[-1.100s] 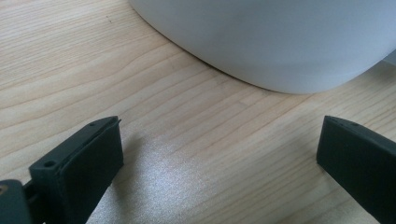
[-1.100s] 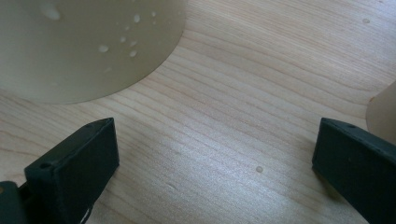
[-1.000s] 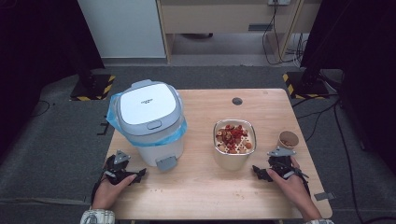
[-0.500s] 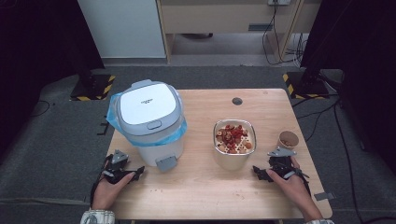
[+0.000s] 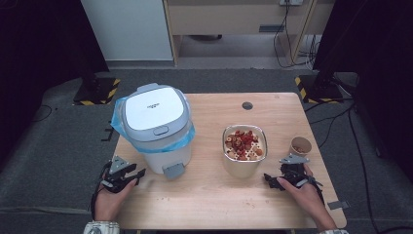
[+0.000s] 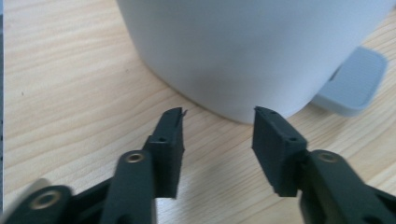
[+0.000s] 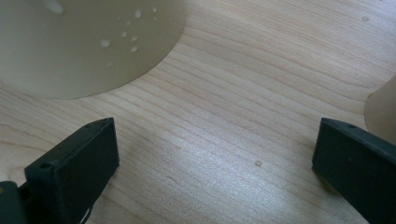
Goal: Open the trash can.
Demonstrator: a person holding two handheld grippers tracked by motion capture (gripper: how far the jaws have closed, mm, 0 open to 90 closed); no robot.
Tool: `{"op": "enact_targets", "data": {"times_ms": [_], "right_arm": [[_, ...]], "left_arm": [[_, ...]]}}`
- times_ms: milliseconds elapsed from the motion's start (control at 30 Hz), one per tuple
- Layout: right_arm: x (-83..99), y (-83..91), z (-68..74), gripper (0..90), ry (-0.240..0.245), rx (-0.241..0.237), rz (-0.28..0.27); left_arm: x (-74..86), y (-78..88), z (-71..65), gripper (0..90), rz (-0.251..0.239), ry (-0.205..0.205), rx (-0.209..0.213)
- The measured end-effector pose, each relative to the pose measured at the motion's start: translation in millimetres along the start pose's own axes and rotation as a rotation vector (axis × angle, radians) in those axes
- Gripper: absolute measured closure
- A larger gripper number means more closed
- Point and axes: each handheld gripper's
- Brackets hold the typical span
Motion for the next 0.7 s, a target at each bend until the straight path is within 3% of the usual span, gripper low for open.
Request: {"op": "enact_targets", "data": {"times_ms": [33, 333, 700], "right_arm": [[0.0, 0.1, 0.0, 0.7, 0.000, 0.001, 0.000], [1.1, 1.1, -0.5, 0.7, 0.006, -0.001, 0.000], [1.4, 1.3, -0.3, 0.7, 0.004, 0.001, -0.001]], "left_arm": [[-0.8, 1.4, -1.5, 60.1, -0.002, -0.005, 0.001], [-6.8, 14.7, -16.0, 77.1, -0.044, -0.026, 0.030], [-12.2, 14.6, -35.5, 89.4, -0.054, -0.091, 0.089]]}}
Point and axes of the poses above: each handheld gripper's, and its own axes: y roughly backward along the jaws, x roughly out of its underside, z roughly to its left, and after that the axes turned 6 degrees about y, right-handed
